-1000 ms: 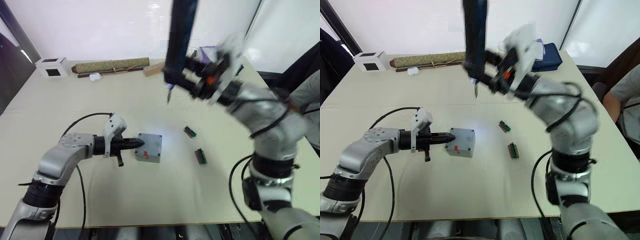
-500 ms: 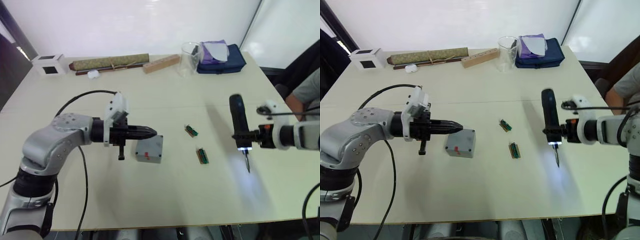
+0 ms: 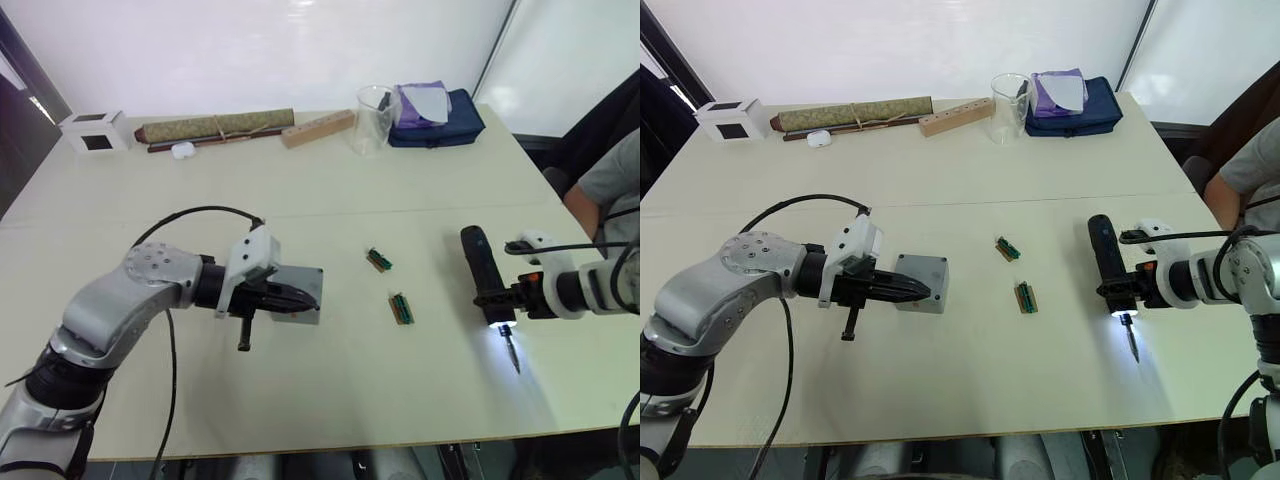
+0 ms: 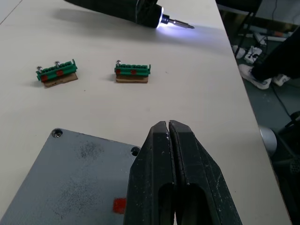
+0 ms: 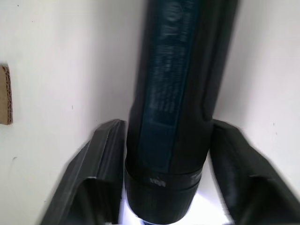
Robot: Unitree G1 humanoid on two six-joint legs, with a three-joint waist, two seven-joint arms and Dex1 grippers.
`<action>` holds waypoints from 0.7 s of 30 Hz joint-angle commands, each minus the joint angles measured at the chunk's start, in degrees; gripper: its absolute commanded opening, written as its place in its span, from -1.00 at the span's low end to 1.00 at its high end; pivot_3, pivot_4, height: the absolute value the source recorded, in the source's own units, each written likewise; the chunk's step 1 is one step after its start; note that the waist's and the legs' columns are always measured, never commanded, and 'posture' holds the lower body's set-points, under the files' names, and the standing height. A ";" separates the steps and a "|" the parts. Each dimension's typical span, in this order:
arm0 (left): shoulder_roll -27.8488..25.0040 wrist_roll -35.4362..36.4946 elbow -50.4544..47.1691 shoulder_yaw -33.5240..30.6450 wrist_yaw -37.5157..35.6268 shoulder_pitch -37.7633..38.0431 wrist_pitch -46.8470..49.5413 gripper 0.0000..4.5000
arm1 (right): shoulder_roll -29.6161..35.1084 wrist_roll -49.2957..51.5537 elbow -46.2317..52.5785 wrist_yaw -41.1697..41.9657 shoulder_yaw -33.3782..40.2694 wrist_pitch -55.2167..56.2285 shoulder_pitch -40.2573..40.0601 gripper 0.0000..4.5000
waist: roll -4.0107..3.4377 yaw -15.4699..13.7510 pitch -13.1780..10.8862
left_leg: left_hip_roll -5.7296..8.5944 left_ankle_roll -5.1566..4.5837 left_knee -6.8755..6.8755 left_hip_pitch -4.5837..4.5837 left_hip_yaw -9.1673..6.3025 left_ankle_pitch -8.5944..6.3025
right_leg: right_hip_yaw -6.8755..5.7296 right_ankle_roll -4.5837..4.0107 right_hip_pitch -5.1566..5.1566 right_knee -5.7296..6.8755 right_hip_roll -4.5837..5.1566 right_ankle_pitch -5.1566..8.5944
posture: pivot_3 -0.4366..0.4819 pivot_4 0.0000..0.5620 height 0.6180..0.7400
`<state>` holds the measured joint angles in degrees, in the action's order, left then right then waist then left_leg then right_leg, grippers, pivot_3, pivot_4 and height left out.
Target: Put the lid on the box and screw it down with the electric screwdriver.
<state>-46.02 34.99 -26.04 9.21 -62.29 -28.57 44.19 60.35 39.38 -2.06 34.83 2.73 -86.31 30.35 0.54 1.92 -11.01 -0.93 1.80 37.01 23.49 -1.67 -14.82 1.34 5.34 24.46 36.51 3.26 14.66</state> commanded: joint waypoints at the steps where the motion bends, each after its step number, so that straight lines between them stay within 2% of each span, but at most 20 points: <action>1: -1.49 -0.29 0.25 -2.91 -0.11 0.63 -1.29 -1.00 | 2.17 -2.44 -0.88 1.72 -0.35 3.06 0.82 0.98 | 0.00 -0.04 0.00 | 0.00 0.00 0.01 0.00 0.00 0.00 | 0.00 0.01 -0.01 0.00 0.00 -0.01 | -0.05 -0.47 1.00; 8: -3.59 -1.52 5.29 -6.19 -0.37 0.17 -2.78 -1.00 | 4.24 -4.89 2.02 6.11 -0.53 10.21 2.97 1.00 | -0.02 -0.12 0.00 | 0.00 0.00 0.04 0.00 0.01 0.00 | 0.01 0.01 -0.01 0.03 0.00 -0.01 | -0.05 -0.47 1.00; 10: -4.88 -2.56 10.51 -8.53 -0.16 -1.67 -3.89 -1.00 | 5.02 -6.55 3.47 7.58 -1.48 14.16 7.86 1.00 | -0.02 0.01 0.00 | 0.00 0.00 0.03 -0.02 0.00 0.00 | 0.01 0.02 0.00 0.07 0.00 -0.01 | -0.05 -0.47 1.00; 12: -6.24 -4.46 17.31 -10.82 0.64 -3.22 -5.59 -1.00 | 5.43 -10.23 8.30 11.00 -4.89 23.68 13.85 1.00 | -0.04 0.39 -0.05 | 0.00 0.00 0.08 -0.04 0.03 0.00 | 0.02 0.02 0.04 0.17 0.00 -0.01 | -0.05 -0.47 1.00; 14: -6.09 -5.90 19.66 -11.20 1.84 -1.97 -6.87 -1.00 | 2.67 -9.45 14.61 12.93 -6.96 26.36 15.37 1.00 | -0.06 0.70 -0.05 | 0.00 0.00 0.08 -0.05 0.02 0.00 | 0.02 0.02 0.11 0.29 -0.01 0.00 | -0.05 -0.47 1.00; 17: -4.83 -8.72 20.09 -10.12 3.91 1.16 -8.83 -1.00 | -2.80 -4.78 23.91 14.18 -8.44 24.91 12.65 1.00 | 0.21 0.55 0.12 | -0.05 -0.01 -0.01 -0.17 -0.08 -0.01 | -0.02 -0.04 0.08 0.49 -0.05 0.06 | -0.05 -0.47 1.00; 21: -2.82 -10.57 17.44 -9.27 6.88 6.10 -8.37 -1.00 | -10.73 -2.57 33.84 11.78 -13.01 24.00 5.27 1.00 | 0.30 -0.36 0.02 | 0.01 -0.01 0.14 -0.01 -0.09 -0.01 | -0.07 -0.04 0.12 0.61 0.12 0.06 | -0.05 -0.47 1.00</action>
<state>-48.81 25.24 -5.80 0.74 -56.68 -22.76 36.64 50.07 35.90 27.29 47.62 -10.43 -62.28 36.02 0.84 1.56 -11.00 -0.85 1.79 37.20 23.49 -1.73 -14.83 1.28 5.31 24.58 37.16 3.49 14.71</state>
